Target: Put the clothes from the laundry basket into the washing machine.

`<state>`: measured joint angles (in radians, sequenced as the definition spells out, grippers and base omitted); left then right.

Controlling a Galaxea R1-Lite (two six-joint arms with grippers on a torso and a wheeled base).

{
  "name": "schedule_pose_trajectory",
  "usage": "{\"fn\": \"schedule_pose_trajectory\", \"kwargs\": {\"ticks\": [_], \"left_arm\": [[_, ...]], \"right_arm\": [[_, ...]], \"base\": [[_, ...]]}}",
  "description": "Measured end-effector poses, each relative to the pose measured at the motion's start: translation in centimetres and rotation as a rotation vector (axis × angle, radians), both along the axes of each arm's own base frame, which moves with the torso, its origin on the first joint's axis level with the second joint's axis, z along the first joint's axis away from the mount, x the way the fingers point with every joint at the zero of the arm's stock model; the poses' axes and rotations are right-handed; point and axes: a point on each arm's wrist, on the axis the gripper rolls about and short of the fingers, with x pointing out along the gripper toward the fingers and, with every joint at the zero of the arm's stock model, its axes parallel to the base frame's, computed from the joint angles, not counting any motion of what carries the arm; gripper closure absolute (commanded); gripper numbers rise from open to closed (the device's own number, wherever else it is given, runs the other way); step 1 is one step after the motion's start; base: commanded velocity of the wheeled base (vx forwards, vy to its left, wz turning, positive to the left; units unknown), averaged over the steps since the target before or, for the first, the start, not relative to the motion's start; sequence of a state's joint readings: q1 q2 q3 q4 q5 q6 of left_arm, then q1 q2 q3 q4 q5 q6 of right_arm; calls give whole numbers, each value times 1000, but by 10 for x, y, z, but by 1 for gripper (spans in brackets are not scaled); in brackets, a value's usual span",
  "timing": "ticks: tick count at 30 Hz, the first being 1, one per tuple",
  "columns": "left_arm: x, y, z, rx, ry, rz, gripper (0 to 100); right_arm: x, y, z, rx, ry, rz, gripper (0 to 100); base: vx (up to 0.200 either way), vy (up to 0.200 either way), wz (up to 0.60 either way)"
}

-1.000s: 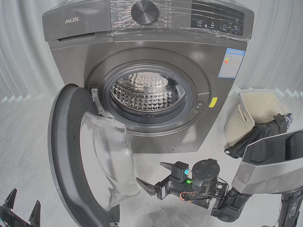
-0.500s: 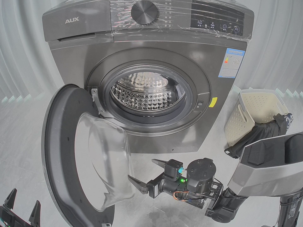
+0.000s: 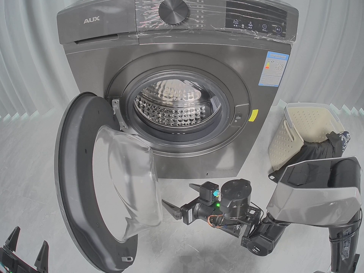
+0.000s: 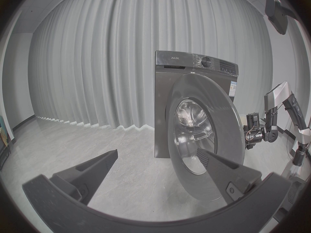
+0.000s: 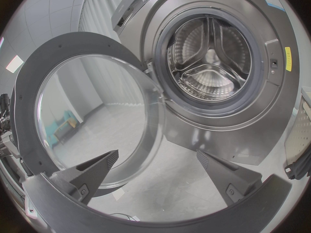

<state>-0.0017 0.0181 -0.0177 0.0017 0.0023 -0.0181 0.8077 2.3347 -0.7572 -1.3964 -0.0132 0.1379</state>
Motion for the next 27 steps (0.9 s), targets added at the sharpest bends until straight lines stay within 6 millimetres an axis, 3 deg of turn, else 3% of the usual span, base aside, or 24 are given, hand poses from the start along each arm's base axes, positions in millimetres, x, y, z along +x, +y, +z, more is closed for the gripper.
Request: {"fn": "schedule_pose_trajectory", "kwargs": {"ticks": [10, 20, 27], "left_arm": [[0, 0, 0, 0, 0, 0, 0], [0, 0, 0, 0, 0, 0, 0], [0, 0, 0, 0, 0, 0, 0]], "right_arm": [[-18, 33, -1, 29, -23, 94, 0], [-5, 39, -1, 9, 3, 98, 0], [12, 55, 3, 18, 5, 98, 0]], "base": [[0, 0, 0], [0, 0, 0], [0, 0, 0]]}}
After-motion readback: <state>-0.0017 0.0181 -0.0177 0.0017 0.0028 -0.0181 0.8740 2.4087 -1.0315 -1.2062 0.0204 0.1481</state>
